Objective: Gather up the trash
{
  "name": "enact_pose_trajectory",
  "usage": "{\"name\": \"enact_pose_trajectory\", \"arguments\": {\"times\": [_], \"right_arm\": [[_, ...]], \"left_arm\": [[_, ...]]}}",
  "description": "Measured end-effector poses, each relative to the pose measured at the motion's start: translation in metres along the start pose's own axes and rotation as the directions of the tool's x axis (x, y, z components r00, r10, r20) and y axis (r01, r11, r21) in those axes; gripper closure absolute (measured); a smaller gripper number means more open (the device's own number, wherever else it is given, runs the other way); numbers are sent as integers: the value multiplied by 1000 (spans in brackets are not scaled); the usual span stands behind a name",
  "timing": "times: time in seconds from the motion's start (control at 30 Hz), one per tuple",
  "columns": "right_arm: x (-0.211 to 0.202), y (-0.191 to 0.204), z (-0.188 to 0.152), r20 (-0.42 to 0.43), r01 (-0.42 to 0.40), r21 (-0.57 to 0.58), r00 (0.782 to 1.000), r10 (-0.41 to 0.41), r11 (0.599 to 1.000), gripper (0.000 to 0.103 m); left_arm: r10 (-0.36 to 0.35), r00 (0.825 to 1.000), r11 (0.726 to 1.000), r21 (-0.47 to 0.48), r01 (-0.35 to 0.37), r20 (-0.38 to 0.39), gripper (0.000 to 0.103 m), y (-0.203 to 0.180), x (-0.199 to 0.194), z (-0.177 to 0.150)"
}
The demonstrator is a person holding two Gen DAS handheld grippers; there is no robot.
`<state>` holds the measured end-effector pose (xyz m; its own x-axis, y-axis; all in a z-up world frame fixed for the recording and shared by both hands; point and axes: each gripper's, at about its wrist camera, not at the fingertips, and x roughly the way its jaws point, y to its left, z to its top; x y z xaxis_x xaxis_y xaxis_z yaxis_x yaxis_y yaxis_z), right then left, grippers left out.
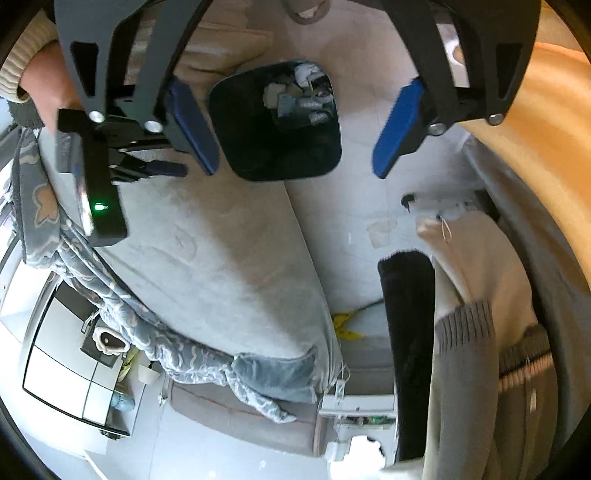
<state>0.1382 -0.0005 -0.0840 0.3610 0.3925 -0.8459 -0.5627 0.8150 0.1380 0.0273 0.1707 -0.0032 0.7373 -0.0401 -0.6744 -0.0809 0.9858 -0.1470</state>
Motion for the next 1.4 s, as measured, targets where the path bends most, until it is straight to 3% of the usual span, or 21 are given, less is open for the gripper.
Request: {"name": "enact_pose_trajectory", "arguments": {"times": [0.17,0.5,0.73,0.93,1.1,1.4], "right_arm": [[-50,-13,-5,104,43,-1,994,-43,999,24],[-133,-61,-25,234,145,67,960,-157,987,4],[-169,-90,-47,300,247,75,919,-258,966,3],[-189,-113,-62,337,264,141,893,-297,954,3],[-202,-121,-78,394,236,165,875,-283,958,3],[-202,-115,-81,417,225,142,870,-264,964,3]], "left_arm": [[26,998,999,31,-28,58,3,-14,-16,12],[42,996,998,53,-46,79,3,-32,-14,13],[37,996,996,80,-43,75,3,-45,-5,5],[37,995,996,81,-44,88,3,-47,-2,-1],[59,994,994,85,-67,91,3,-45,-2,-3],[68,993,990,115,-80,100,3,-51,-4,-6]]}}
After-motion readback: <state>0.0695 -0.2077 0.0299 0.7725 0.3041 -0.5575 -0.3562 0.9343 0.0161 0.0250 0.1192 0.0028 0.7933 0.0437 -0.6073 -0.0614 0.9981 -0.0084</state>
